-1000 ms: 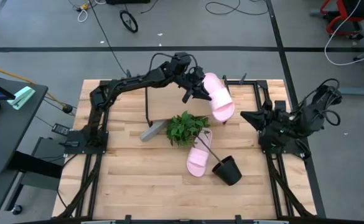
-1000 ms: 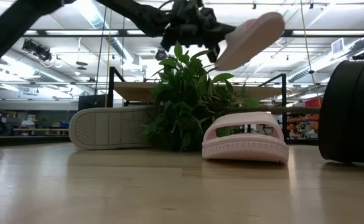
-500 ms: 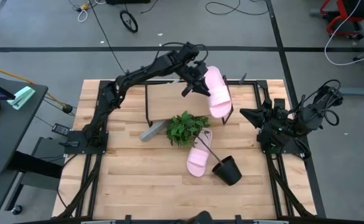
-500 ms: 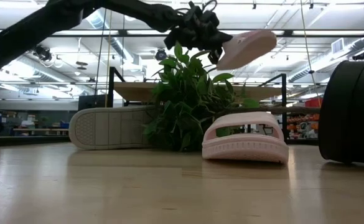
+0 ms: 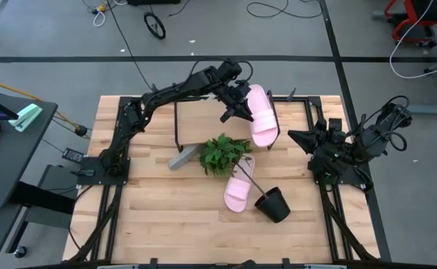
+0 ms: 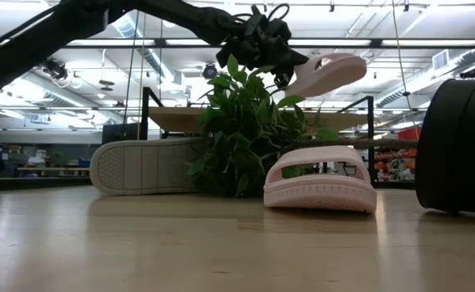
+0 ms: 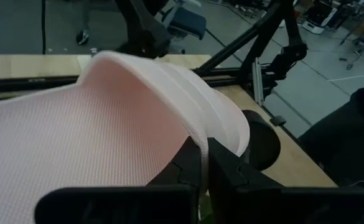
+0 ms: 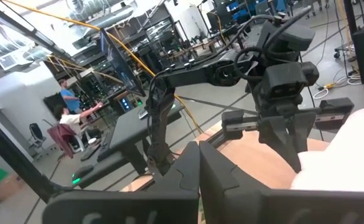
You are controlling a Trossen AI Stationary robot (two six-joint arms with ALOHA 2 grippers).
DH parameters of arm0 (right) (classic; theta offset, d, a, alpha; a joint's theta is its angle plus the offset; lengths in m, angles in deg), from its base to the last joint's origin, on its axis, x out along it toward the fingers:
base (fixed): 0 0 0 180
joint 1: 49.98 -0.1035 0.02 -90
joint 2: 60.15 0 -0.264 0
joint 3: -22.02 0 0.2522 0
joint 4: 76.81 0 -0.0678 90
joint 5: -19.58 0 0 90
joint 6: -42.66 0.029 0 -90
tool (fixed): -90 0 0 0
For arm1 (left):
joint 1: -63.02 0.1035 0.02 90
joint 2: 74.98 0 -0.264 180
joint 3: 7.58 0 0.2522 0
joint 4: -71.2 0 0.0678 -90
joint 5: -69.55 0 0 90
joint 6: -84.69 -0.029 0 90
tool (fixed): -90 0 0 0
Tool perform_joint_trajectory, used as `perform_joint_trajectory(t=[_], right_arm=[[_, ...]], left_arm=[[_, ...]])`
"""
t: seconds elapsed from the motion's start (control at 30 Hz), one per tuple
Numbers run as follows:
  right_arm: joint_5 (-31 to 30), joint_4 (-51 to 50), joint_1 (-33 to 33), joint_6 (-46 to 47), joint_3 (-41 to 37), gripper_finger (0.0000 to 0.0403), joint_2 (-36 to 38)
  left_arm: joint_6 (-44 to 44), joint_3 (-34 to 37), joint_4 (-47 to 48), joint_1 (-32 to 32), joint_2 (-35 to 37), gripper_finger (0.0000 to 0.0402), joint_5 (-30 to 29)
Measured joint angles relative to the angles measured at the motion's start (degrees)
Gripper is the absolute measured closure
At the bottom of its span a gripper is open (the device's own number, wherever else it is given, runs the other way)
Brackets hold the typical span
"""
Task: Pick and place slides into the shelf
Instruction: Put the top pink slides on the shelf
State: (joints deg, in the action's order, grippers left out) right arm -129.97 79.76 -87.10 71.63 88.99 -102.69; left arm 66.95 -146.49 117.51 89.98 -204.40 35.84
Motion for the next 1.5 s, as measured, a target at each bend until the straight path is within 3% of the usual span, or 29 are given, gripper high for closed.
perform_joint_trajectory(t=[0.27, 0.57, 0.77, 0.97, 1.17, 1.5], right_arm=[[-0.1, -2.55, 0.0, 0.87, 0.0, 0.0402, -0.16], [-1.86, -18.87, 0.0, 12.8, 0.0, 0.0402, 0.32], [0.4, -43.74, 0.0, 27.98, 6.0, 0.0403, -1.06], [8.6, -64.04, 0.0, 38.64, 13.47, 0.0403, -5.42], [16.14, -69.43, -0.04, 43.1, 13.96, 0.0403, -9.05], [16.2, -73.87, 0.0, 49.63, 13.92, 0.0403, -11.38]], left_arm=[[0.3, -0.09, -1.41, -1.85, -0.47, 0.0389, -0.91], [1.37, 0.01, -1.1, -2.0, -2.03, 0.0389, -1.12], [1.64, 0.0, -1.31, -1.75, -2.03, 0.0389, -0.9], [0.71, 0.0, -1.06, -1.68, -2.01, 0.0389, -0.96], [-0.09, 0.0, -1.21, -1.71, -2.01, 0.0389, -0.95], [-1.06, -0.09, -1.72, -1.74, -2.49, 0.0389, 0.85]])
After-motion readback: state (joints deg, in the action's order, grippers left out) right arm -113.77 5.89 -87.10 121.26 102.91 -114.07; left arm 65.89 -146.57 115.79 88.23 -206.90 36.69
